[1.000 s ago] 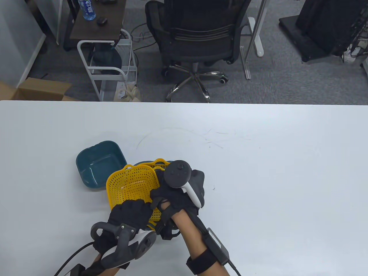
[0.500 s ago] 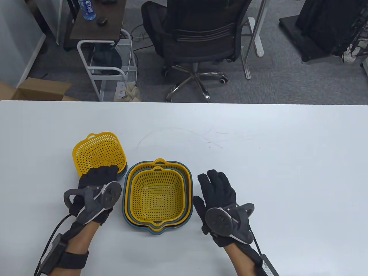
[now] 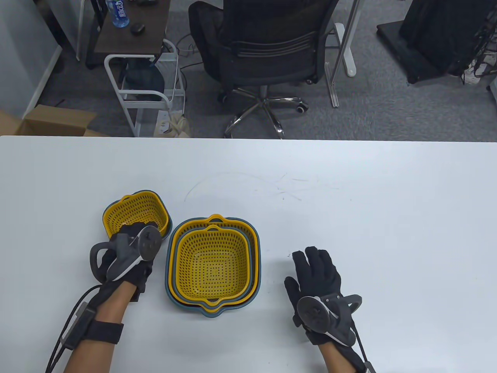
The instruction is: Nest basins with drain baskets
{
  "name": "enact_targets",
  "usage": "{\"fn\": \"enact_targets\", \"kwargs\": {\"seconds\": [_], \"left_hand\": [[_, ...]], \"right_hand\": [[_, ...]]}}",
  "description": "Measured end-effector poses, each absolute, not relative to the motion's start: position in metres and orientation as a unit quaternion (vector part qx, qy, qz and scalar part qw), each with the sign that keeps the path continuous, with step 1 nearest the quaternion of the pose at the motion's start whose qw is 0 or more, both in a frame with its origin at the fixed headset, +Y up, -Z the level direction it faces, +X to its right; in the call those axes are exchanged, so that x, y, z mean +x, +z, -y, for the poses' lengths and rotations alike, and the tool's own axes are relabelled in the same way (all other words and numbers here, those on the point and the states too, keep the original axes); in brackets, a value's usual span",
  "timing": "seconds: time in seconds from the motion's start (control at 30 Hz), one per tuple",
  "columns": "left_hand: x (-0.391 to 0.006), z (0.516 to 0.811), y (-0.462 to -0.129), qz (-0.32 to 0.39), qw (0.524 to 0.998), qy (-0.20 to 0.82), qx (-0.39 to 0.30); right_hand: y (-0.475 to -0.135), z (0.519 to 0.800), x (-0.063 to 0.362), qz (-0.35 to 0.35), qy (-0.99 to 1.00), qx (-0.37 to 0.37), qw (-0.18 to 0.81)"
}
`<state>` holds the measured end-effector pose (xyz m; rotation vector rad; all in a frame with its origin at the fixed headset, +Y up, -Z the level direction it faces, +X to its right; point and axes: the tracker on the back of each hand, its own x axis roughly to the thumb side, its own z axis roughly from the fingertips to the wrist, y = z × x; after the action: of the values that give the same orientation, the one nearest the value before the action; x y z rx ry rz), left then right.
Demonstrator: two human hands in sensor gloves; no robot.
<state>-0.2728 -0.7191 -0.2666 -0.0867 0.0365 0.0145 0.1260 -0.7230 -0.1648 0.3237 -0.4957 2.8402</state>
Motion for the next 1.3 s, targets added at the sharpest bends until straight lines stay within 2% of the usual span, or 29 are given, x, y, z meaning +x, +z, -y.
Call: {"fn": "enact_targets", "kwargs": {"seconds": [0.07, 0.13, 0.27, 0.33, 0.4, 0.5, 0.6, 0.77, 1.0, 1.1, 1.2, 1.3], "left_hand": [[-0.283, 0.716, -0.264, -0.008, 0.996, 0.057, -0.065], [-0.297, 0.711, -0.260, -0.011, 0.993, 0.107, -0.055], [-0.338, 0.708, -0.255, -0.109, 0.980, 0.165, 0.005], [-0.364, 0.717, -0.252, -0.198, 0.953, 0.229, 0.017], [-0.384, 0.729, -0.252, -0.252, 0.924, 0.289, -0.002], [-0.403, 0.746, -0.253, -0.294, 0.876, 0.381, -0.033], [-0.409, 0.756, -0.257, -0.317, 0.844, 0.429, -0.054], [-0.408, 0.760, -0.270, -0.324, 0.826, 0.455, -0.077], [-0.399, 0.755, -0.285, -0.323, 0.856, 0.394, -0.090], [-0.398, 0.746, -0.286, -0.319, 0.874, 0.356, -0.082], [-0.398, 0.737, -0.284, -0.310, 0.877, 0.360, -0.072], [-0.395, 0.712, -0.278, -0.288, 0.872, 0.393, -0.054]], "right_hand": [[-0.164, 0.723, 0.126, 0.170, 0.972, 0.111, 0.121], [-0.164, 0.723, 0.126, 0.169, 0.971, 0.111, 0.128], [-0.164, 0.722, 0.125, 0.176, 0.970, 0.110, 0.124], [-0.163, 0.722, 0.124, 0.177, 0.970, 0.110, 0.125], [-0.163, 0.723, 0.124, 0.177, 0.970, 0.111, 0.127], [-0.162, 0.722, 0.124, 0.176, 0.970, 0.110, 0.127], [-0.162, 0.723, 0.123, 0.173, 0.971, 0.110, 0.124], [-0.162, 0.723, 0.121, 0.168, 0.972, 0.111, 0.121], [-0.161, 0.724, 0.120, 0.159, 0.974, 0.113, 0.118], [-0.161, 0.724, 0.121, 0.159, 0.974, 0.112, 0.117], [-0.160, 0.724, 0.121, 0.161, 0.974, 0.111, 0.118], [-0.160, 0.724, 0.121, 0.159, 0.973, 0.114, 0.121]]}}
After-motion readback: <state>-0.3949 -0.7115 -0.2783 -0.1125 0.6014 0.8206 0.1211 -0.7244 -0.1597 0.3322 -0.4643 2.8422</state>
